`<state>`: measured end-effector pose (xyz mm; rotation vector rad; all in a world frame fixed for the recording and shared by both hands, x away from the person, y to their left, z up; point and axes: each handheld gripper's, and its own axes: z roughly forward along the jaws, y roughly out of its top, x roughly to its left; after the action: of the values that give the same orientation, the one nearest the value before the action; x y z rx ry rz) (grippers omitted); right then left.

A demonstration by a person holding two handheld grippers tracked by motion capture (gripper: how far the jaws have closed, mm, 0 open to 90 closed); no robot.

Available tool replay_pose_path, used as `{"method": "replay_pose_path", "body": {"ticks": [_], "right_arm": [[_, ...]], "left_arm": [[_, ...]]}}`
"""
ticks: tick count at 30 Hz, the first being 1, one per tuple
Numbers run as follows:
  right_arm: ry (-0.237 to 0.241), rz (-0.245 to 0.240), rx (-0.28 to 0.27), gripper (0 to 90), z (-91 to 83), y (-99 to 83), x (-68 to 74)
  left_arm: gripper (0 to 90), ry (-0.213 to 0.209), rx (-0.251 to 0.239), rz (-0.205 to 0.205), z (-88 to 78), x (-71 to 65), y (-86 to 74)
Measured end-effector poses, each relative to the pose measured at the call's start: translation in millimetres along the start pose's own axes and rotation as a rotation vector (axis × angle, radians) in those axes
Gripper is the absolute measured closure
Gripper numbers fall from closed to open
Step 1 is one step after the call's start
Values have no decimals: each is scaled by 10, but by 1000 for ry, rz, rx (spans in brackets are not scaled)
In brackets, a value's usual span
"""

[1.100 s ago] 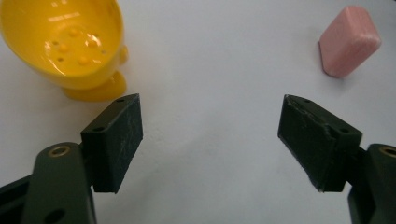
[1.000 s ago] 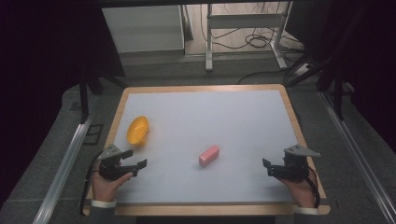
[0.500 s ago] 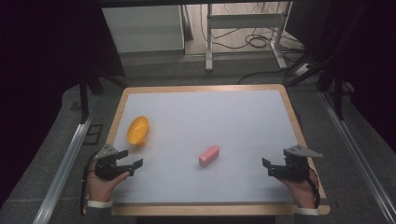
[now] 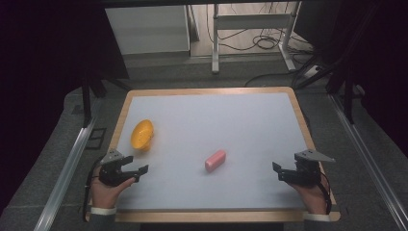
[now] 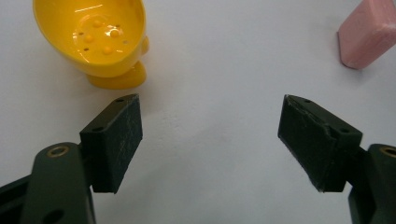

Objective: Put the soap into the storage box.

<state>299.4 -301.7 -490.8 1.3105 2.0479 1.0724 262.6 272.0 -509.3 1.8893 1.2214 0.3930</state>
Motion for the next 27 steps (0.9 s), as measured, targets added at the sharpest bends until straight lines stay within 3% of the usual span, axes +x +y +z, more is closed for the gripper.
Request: {"method": "replay_pose_path", "body": {"ticks": [6, 11, 27], "right_arm": [[-6, 6, -2, 79, -19, -11, -25], [2, 9, -4, 90, -32, -23, -41], [-1, 3, 9, 91, -13, -40, -40]], "left_arm": [[223, -1, 3, 19, -12, -50, 86], [224, -9, 45, 32, 0, -109, 185], [246, -32, 65, 87, 31, -335, 500]]}}
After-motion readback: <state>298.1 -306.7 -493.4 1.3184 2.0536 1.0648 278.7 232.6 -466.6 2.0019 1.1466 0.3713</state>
